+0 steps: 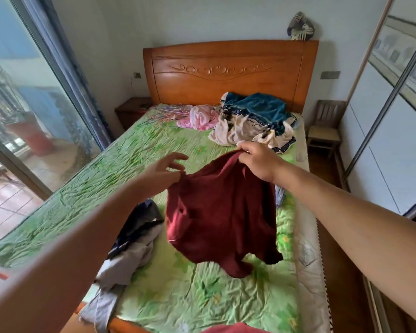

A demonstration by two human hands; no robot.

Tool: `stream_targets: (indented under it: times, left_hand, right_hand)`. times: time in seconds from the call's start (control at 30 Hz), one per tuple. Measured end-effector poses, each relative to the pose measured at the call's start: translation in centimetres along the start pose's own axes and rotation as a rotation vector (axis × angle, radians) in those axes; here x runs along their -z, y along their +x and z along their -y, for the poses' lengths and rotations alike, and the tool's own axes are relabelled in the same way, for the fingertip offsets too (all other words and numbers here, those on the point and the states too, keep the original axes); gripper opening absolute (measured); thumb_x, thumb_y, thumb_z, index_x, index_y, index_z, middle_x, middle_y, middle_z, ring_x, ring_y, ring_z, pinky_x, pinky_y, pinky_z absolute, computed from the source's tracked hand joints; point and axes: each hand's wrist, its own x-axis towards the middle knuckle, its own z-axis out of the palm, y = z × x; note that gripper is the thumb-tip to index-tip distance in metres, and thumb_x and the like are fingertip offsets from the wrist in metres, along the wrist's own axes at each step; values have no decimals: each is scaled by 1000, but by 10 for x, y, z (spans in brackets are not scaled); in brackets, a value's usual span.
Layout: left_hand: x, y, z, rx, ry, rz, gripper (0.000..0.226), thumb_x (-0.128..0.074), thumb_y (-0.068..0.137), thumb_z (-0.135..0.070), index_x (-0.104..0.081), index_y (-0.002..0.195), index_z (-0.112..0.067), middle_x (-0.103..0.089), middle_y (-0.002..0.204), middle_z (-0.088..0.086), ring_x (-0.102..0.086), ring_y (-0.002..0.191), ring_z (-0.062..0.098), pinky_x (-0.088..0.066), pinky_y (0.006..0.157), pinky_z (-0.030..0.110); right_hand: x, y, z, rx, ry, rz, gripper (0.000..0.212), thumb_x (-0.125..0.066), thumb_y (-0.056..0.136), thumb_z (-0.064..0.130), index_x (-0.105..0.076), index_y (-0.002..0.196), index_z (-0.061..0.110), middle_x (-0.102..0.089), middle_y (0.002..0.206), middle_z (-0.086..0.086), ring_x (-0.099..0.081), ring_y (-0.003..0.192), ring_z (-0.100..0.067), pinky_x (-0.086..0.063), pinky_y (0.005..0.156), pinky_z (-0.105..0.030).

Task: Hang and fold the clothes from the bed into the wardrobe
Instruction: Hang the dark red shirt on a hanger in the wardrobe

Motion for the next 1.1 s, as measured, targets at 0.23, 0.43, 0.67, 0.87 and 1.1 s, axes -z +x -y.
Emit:
stream_targets:
  times: [0.23, 0.43, 0.67, 0.87, 1.1]
  left_hand:
    - [-41, 17, -6, -12, 251, -118, 51, -63, 87, -3, -58, 130, -30, -54, 119, 4, -63, 96, 24, -57, 67, 34]
    - [-64, 6, -31, -170, -5, -242, 23, -51, 89, -2, -63, 96, -20, -60, 83, 0, -45, 44, 2, -34, 38, 19]
    - [-84, -8, -51, -240, -132, -179, 10, -56, 95, -1, -60, 103, -6, -65, 99, 8, -62, 67, 16, -52, 56, 37]
    - [-94, 5, -59, -220, -154, -75, 41, -75, 90, -23, -57, 126, -13, -66, 118, 4, -68, 105, 21, -57, 86, 36]
    - [-94, 21, -64, -344, -224, -250, 24, -54, 86, -15, -68, 94, -33, -59, 103, -4, -58, 89, 1, -46, 77, 11]
  right_hand:
    - [14, 12, 31, -87, 114, -27, 31, -46, 96, 19, -59, 123, 25, -63, 120, -9, -57, 117, -44, -48, 94, -53]
    - [32, 14, 34, -196, 534, -170, 38, -42, 85, -8, -72, 75, 13, -69, 100, -16, -59, 97, -33, -50, 84, -43]
    - [43, 18, 47, -260, 681, -313, 18, -53, 91, 17, -60, 75, 17, -51, 84, -11, -50, 87, -25, -38, 79, -39]
    - [43, 3, 71, -123, 713, -121, 19, -46, 90, 9, -60, 81, 20, -51, 82, -5, -54, 72, -21, -50, 66, -35]
    - [54, -13, 79, 100, 240, -91, 53, -32, 75, -21, -59, 97, 19, -46, 74, -2, -46, 57, -8, -38, 50, -26]
